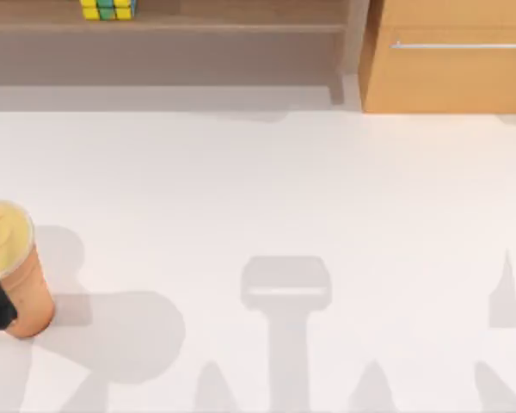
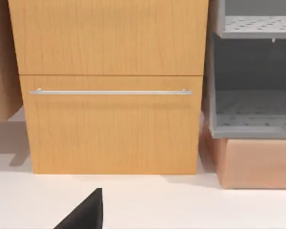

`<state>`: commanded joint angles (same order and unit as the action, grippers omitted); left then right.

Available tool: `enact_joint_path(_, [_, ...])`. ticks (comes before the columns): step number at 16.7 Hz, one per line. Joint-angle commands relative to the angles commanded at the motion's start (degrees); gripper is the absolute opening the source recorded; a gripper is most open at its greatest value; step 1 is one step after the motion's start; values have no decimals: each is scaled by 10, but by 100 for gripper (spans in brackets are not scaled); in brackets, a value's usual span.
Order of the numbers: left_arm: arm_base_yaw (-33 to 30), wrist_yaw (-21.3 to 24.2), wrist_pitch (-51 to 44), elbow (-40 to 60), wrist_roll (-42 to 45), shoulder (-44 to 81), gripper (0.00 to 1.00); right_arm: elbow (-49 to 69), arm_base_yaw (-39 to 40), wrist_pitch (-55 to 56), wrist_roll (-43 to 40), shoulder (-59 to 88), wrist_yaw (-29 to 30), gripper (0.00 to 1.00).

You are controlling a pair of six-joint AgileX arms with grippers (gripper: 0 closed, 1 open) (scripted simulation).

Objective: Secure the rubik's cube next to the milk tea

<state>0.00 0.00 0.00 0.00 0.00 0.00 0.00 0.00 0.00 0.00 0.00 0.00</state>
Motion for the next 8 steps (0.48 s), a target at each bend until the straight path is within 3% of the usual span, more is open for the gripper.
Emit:
enact_joint_path(4, [-3, -3, 15, 13, 1, 18, 100, 0, 0, 0, 0, 0, 0, 100])
enact_joint_path(8, [-20, -22, 97, 81, 3, 126, 100, 0, 0, 0, 0, 0, 0, 100])
